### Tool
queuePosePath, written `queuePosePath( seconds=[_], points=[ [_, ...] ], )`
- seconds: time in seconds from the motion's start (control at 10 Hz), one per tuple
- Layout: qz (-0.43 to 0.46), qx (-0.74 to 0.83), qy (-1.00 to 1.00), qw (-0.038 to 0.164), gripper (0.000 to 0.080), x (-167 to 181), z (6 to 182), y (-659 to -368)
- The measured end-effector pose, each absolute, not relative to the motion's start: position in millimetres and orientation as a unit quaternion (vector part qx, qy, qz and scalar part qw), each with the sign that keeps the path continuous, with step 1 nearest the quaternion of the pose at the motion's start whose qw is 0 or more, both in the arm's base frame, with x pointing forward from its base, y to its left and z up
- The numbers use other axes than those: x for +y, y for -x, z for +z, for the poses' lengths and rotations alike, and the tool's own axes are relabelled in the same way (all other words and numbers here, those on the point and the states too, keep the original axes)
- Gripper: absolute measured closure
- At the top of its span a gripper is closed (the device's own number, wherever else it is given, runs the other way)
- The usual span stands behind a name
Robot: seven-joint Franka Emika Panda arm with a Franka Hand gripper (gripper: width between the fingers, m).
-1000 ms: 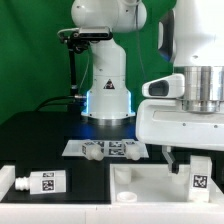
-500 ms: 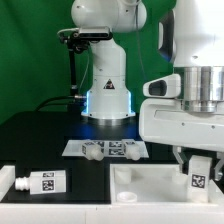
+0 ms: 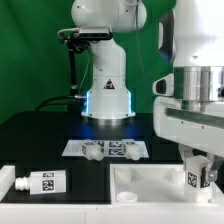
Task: Assemble one leg
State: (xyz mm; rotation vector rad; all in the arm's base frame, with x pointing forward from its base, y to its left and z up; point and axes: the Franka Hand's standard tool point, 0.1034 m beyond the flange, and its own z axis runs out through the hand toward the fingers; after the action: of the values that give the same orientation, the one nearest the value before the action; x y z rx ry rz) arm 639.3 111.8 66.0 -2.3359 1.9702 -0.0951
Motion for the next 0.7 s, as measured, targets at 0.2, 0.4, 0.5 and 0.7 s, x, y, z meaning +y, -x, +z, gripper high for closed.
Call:
queuePosePath(
  seconds=[0.2,0.4,0.5,0.7],
  points=[
    [-0.004,0.765,0.64,0.068,0.0514,111.8,66.1,-640.4],
    [0.001,0.817,0.572,0.07,0.0514,111.3,65.6,-640.7],
    [-0.003,0.832,0.55,0.071,0.0514,110.5,65.7,-640.6],
    [-0.005,0.824,0.562,0.07,0.0514,109.6,65.1,-640.1]
  ],
)
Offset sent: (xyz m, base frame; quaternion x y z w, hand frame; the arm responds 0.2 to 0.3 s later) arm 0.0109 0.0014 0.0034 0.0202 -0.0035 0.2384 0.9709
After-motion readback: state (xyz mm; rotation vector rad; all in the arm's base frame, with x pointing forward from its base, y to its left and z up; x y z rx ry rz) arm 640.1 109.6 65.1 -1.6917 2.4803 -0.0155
